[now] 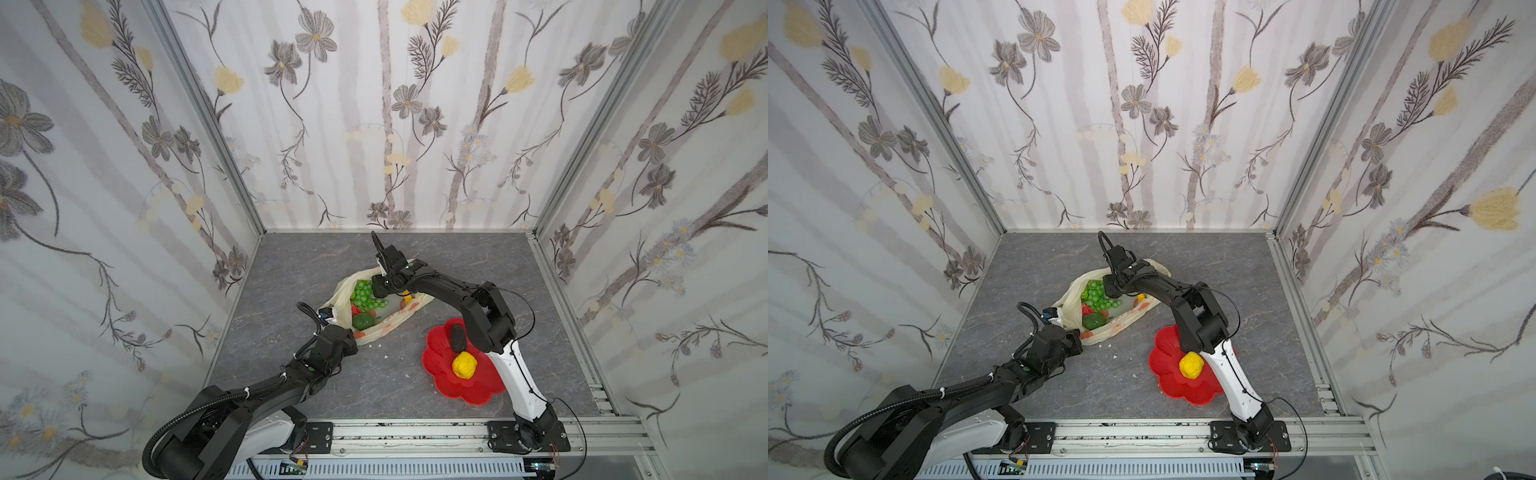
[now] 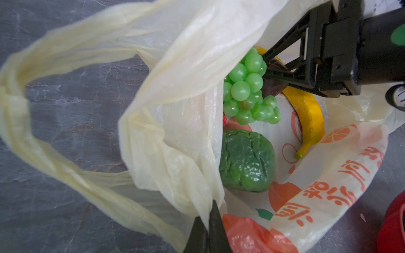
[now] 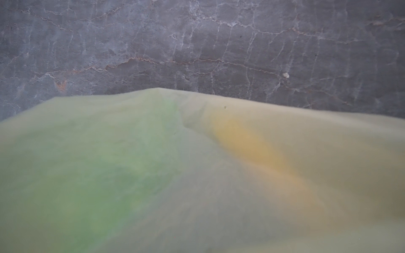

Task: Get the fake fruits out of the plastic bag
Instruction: 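Grasp the dark purple leafy fruit inside the bag with the right gripper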

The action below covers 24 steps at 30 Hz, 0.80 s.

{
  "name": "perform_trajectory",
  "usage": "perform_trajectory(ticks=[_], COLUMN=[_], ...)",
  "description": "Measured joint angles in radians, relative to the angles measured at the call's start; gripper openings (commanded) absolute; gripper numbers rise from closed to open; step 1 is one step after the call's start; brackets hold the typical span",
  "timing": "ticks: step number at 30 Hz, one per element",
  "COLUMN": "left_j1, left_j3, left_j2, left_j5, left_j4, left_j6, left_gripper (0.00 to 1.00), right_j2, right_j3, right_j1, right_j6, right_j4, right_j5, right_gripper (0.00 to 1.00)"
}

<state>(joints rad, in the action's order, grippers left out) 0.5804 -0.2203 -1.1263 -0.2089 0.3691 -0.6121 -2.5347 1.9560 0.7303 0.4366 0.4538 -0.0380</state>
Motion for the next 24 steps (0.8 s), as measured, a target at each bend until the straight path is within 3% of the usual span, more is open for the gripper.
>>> perform_trajectory(ticks=[6, 10, 24], left_j1=[0.000, 0.000, -0.019], left_j3=[0.000, 0.000, -0.018], left_j2=[0.000, -0.005, -0.008], left_j5=[0.000, 0.001, 0.007], left_j4=[0.000, 0.000, 0.000], left_j6=[0.001, 0.003, 0.014], left_gripper=[0.00, 0.00, 0.00], right_j2=[0.022, 0.118, 0.607], right_j3=[-0.005, -0.080, -0.631], right_j1=[0.010, 0.029, 0.055], right_j6=[0.000, -0.002, 0.037], right_j4=[0.020, 0.021, -0.153], right_j5=[0.010, 0.014, 0.018], right_gripper=[0.48, 0.48, 0.46])
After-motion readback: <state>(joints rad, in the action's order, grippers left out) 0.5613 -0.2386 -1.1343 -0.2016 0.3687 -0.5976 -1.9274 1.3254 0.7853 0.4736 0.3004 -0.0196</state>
